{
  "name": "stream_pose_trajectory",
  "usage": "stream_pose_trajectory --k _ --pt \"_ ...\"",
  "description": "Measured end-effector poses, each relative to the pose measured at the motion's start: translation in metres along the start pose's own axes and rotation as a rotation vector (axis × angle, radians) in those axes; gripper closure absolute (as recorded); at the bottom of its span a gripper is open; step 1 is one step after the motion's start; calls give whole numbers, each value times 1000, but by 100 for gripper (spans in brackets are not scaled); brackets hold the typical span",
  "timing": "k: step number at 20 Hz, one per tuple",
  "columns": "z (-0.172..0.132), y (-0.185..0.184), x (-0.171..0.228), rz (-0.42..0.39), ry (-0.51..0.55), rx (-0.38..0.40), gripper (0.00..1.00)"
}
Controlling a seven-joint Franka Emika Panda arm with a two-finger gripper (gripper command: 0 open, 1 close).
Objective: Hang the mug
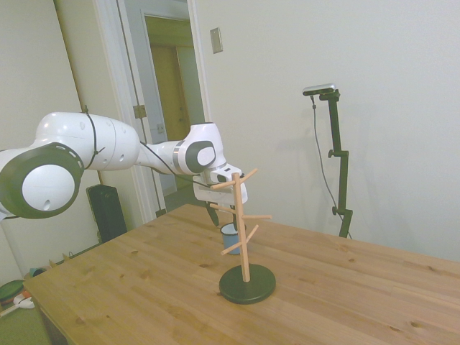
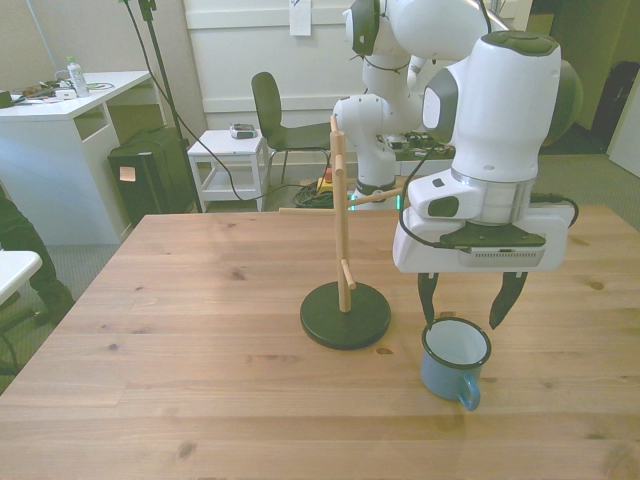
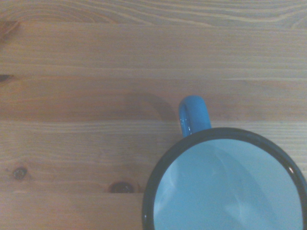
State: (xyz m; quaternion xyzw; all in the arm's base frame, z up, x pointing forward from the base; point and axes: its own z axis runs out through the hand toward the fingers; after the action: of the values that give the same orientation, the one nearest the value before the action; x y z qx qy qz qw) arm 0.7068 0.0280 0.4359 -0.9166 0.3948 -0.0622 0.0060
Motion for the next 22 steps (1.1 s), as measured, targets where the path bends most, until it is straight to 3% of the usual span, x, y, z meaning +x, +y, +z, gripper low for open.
stream_pose_trajectory --k 12,13,22 --pt "22 -25 -10 -31 -6 -7 0" --pt "24 -26 -11 -33 -6 -8 100" --pt "37 -29 -11 -36 -8 -15 100"
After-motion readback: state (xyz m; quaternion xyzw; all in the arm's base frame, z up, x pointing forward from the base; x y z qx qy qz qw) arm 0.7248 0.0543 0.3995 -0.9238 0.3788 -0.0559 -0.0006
